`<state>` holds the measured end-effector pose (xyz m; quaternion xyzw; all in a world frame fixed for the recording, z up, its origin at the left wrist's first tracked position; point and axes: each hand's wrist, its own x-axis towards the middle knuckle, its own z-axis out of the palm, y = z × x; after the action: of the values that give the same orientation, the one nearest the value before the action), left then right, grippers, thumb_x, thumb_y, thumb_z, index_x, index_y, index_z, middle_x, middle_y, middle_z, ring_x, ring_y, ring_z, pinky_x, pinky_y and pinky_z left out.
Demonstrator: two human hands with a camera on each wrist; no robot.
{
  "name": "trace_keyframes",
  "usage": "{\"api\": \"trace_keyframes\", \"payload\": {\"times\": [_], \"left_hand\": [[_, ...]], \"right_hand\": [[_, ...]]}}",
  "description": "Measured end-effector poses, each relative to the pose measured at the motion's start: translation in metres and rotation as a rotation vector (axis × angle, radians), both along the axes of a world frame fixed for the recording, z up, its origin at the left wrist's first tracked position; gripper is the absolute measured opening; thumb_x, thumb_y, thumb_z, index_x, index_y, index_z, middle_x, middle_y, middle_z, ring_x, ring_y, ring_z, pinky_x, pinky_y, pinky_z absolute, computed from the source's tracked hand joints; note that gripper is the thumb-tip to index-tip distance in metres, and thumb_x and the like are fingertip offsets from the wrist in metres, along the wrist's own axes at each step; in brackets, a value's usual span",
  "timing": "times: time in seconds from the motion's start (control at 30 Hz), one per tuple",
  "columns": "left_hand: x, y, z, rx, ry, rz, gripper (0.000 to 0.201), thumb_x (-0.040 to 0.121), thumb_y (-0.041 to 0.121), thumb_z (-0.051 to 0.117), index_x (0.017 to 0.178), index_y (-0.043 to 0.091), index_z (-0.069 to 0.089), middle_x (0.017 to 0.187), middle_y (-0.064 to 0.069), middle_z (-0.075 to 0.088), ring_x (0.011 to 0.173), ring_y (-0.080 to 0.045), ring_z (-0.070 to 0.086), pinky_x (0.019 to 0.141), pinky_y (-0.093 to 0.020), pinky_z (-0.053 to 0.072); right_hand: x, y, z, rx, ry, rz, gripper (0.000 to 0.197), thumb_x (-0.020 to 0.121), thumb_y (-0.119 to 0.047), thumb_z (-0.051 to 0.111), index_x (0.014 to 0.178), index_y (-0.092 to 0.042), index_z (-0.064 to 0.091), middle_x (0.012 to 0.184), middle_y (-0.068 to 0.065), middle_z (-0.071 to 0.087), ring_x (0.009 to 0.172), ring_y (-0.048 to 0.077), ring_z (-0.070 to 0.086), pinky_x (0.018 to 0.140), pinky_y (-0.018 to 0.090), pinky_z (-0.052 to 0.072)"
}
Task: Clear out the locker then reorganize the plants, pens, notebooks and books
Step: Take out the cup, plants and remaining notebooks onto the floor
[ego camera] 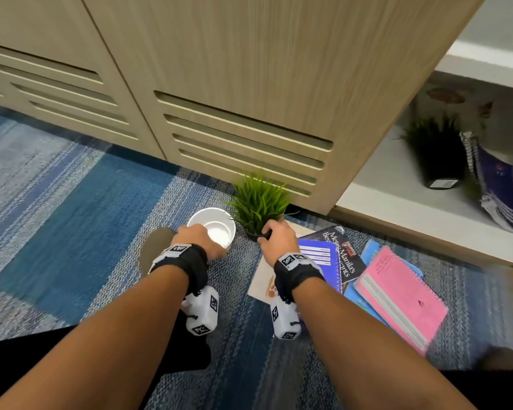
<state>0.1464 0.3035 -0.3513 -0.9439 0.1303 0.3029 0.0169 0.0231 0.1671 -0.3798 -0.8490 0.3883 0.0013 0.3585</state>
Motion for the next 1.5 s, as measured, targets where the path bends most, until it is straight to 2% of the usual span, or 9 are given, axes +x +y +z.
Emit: {"api": "trace_keyframes", "payload": {"times": [0.13, 0.23, 0.47, 0.53, 0.67, 0.87, 1.13, 1.3, 1.5], "left_hand": [[-0.014, -0.005, 0.025, 0.117, -0.033, -0.088, 0.089, 0.055, 0.062, 0.076, 0.127, 0.013, 0.058, 0.127, -0.015, 0.058, 0.115, -0.036, 0.055, 0.093, -0.041, 0.049], [-0.028, -0.020, 0.063, 0.169, -0.137, -0.340, 0.050, 0.077, 0.043, 0.067, 0.118, 0.015, 0.063, 0.123, -0.012, 0.063, 0.113, -0.034, 0.060, 0.093, -0.044, 0.049], [-0.085, -0.123, 0.115, 0.149, 0.311, -0.595, 0.025, 0.086, 0.018, 0.068, 0.087, -0.007, 0.071, 0.039, 0.001, 0.055, 0.045, -0.015, 0.056, 0.051, -0.022, 0.044], [-0.111, -0.157, 0.130, 0.089, 0.302, -0.674, 0.021, 0.088, 0.019, 0.067, 0.076, 0.002, 0.069, 0.046, 0.001, 0.060, 0.040, -0.012, 0.056, 0.048, -0.020, 0.046], [-0.147, -0.222, 0.145, -0.164, -0.027, -0.972, 0.020, 0.083, 0.028, 0.068, 0.091, 0.010, 0.074, 0.089, -0.007, 0.073, 0.086, -0.028, 0.069, 0.076, -0.033, 0.057], [-0.169, -0.326, 0.135, -0.202, -0.199, -1.126, 0.018, 0.082, 0.023, 0.057, 0.094, 0.015, 0.068, 0.097, -0.010, 0.069, 0.085, -0.033, 0.066, 0.074, -0.037, 0.057], [-0.189, -0.429, 0.084, -0.439, -0.086, -0.741, 0.073, 0.087, 0.040, 0.065, 0.147, 0.021, 0.028, 0.142, -0.018, 0.042, 0.124, -0.042, 0.047, 0.097, -0.046, 0.046], [-0.191, -0.460, 0.053, -0.612, 0.064, -0.396, 0.099, 0.084, 0.061, 0.062, 0.155, 0.021, 0.005, 0.151, -0.021, 0.034, 0.130, -0.044, 0.045, 0.103, -0.047, 0.043], [-0.195, -0.472, 0.044, -0.736, 0.204, -0.201, 0.115, 0.072, 0.050, 0.078, 0.153, 0.010, 0.006, 0.138, -0.018, 0.053, 0.121, -0.038, 0.056, 0.099, -0.048, 0.050]], "right_hand": [[-0.012, -0.006, 0.022, 0.016, 0.059, 0.074, 0.034, 0.081, -0.003, 0.058, 0.110, -0.015, 0.071, 0.118, 0.012, 0.064, 0.110, 0.033, 0.059, 0.088, 0.031, 0.048], [-0.025, -0.016, 0.044, 0.035, 0.080, 0.116, 0.037, 0.082, -0.006, 0.058, 0.116, -0.018, 0.070, 0.119, 0.011, 0.069, 0.112, 0.031, 0.061, 0.092, 0.031, 0.049], [-0.073, -0.079, 0.097, 0.062, 0.232, 0.252, 0.027, 0.081, -0.018, 0.072, 0.107, -0.022, 0.074, 0.109, 0.000, 0.072, 0.102, 0.018, 0.065, 0.089, 0.026, 0.051], [-0.093, -0.112, 0.115, 0.012, 0.263, 0.232, 0.021, 0.082, -0.017, 0.070, 0.103, -0.021, 0.075, 0.106, -0.001, 0.072, 0.099, 0.018, 0.066, 0.084, 0.025, 0.051], [-0.139, -0.186, 0.146, -0.149, 0.321, 0.110, 0.021, 0.084, -0.017, 0.064, 0.100, -0.022, 0.075, 0.105, 0.002, 0.073, 0.100, 0.024, 0.066, 0.080, 0.024, 0.048], [-0.213, -0.276, 0.152, -0.290, 0.418, -0.159, 0.032, 0.092, -0.019, 0.051, 0.119, -0.025, 0.068, 0.125, 0.010, 0.060, 0.120, 0.033, 0.053, 0.096, 0.036, 0.049], [-0.224, -0.335, 0.115, -0.163, 0.533, -0.160, 0.053, 0.084, -0.026, 0.053, 0.135, -0.042, 0.052, 0.158, -0.001, 0.017, 0.144, 0.035, 0.024, 0.115, 0.050, 0.031], [-0.214, -0.351, 0.101, -0.163, 0.481, -0.167, 0.060, 0.086, -0.013, 0.056, 0.137, -0.043, 0.050, 0.152, 0.005, 0.030, 0.135, 0.034, 0.041, 0.110, 0.044, 0.040], [-0.225, -0.345, 0.100, -0.147, 0.440, -0.209, 0.060, 0.089, -0.004, 0.050, 0.144, -0.029, 0.045, 0.145, 0.011, 0.047, 0.124, 0.037, 0.052, 0.102, 0.037, 0.047]]}}
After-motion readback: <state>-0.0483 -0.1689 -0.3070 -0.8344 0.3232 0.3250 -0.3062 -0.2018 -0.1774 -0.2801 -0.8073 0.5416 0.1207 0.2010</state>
